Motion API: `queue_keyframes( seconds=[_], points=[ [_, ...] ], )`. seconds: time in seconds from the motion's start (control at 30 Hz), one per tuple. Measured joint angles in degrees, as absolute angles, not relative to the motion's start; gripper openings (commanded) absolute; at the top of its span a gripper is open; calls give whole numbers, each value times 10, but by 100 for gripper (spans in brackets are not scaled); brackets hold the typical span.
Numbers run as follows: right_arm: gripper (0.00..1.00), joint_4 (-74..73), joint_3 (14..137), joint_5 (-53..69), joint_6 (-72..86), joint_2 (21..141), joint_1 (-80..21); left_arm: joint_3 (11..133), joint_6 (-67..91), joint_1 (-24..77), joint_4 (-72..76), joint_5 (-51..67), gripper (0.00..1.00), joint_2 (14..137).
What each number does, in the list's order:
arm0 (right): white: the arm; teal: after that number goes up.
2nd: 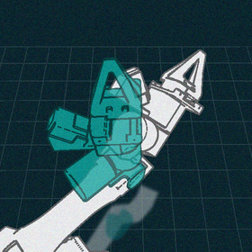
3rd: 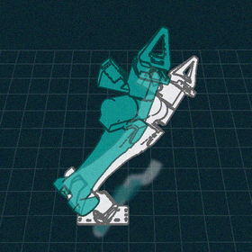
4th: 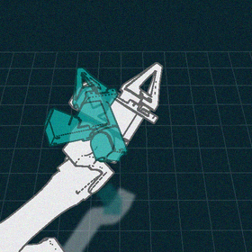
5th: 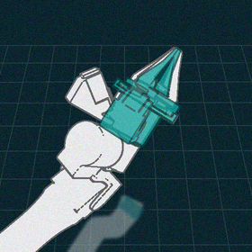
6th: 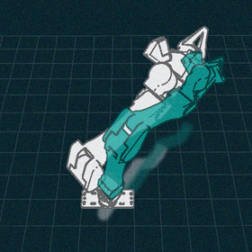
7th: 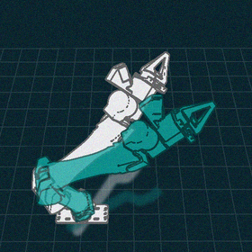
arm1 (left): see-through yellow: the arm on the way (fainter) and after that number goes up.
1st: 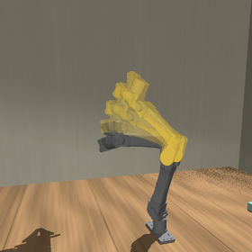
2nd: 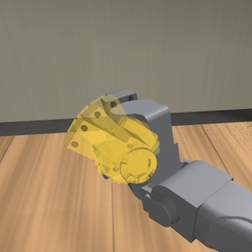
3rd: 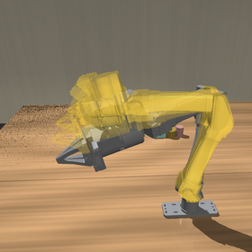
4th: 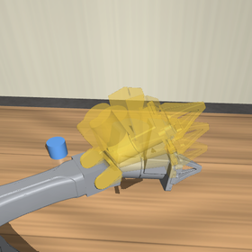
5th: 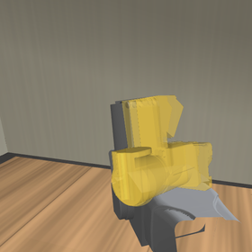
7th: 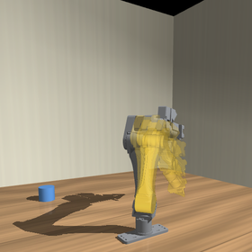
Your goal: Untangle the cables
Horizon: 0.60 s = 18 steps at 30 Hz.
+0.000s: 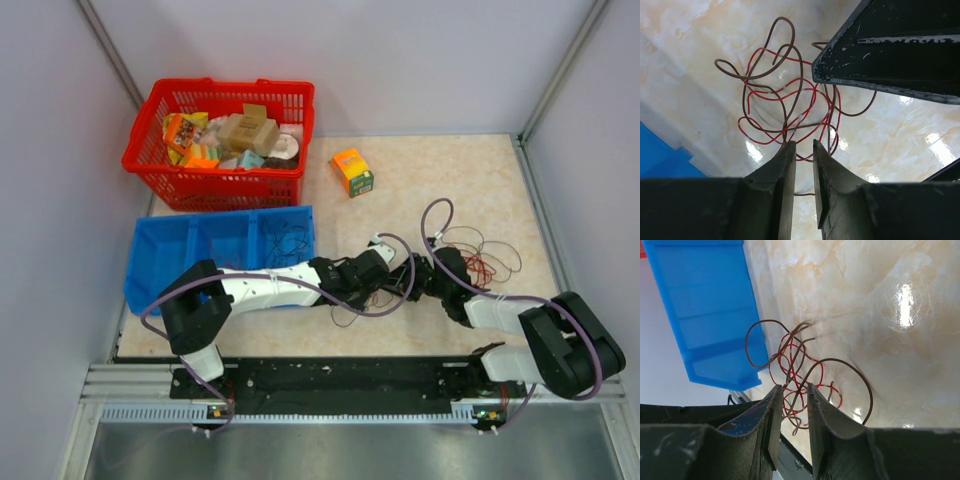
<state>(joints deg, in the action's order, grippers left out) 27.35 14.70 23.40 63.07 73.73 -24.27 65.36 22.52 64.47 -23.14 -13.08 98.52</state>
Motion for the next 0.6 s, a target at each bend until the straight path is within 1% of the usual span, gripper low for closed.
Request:
queue_keyframes(
  seconds=[0.03, 0.27, 0.33, 0.4, 0.6],
  points=[
    [27, 272, 147, 234, 630, 738, -243, 654, 223, 645, -235, -132, 27, 985],
    [27, 272, 147, 234, 631, 738, -243, 654, 215, 645, -235, -116, 42, 990],
    [27, 272, 147, 234, 631, 738, -243, 653, 215, 646, -234, -107, 43, 992],
    [27, 272, 147, 234, 631, 738, -243, 653, 215, 647, -230, -99, 40, 992],
    [27, 272, 147, 234, 631, 737, -244, 653, 216, 648, -224, -97, 26, 997]
  ],
)
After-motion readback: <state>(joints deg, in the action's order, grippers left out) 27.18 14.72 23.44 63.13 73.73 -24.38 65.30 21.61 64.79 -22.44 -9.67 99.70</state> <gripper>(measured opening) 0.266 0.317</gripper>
